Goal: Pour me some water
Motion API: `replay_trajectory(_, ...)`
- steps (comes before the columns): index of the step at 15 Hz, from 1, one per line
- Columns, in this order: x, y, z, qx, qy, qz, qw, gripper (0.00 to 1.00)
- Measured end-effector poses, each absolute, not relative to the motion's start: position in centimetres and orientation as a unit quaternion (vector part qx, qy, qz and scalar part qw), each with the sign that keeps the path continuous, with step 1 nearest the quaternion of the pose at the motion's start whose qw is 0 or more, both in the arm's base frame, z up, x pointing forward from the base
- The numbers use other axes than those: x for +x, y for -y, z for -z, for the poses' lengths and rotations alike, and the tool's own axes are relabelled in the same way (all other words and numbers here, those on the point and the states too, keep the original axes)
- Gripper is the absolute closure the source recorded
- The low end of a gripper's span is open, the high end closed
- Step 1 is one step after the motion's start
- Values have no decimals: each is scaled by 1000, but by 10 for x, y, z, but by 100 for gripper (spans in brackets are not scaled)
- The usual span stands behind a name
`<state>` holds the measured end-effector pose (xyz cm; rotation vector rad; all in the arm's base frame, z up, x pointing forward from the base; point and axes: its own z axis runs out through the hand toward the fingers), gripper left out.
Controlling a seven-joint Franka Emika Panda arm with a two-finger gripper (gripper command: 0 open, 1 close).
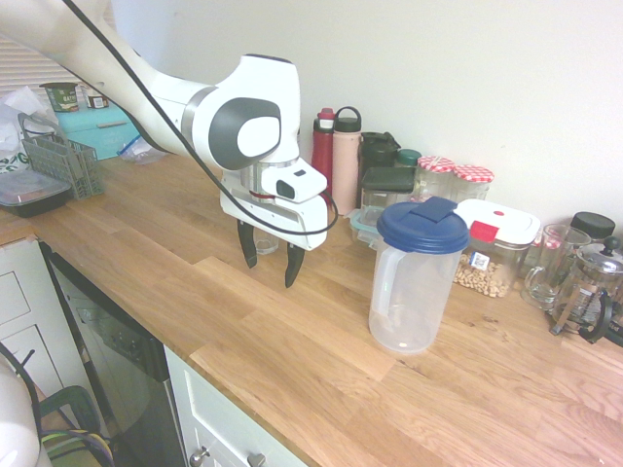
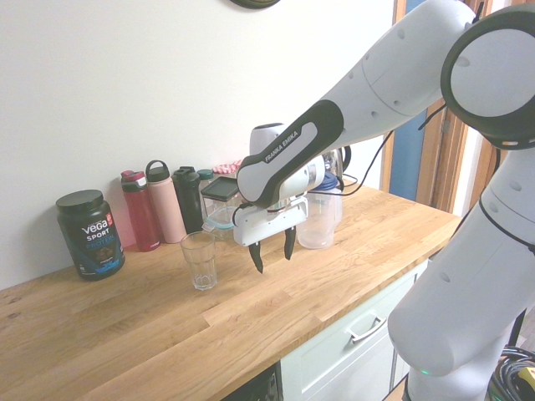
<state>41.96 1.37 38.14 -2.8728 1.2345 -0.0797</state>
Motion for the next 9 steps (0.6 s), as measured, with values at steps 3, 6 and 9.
replay_trajectory(3, 421, -13, -386, -918, -396, 30, 11, 0)
replay_trajectory(6, 426, -5, -443, -915, -396, 63, 35, 0)
replay_trajectory(9, 411, 24, -518, -914, -389, 97, 54, 0)
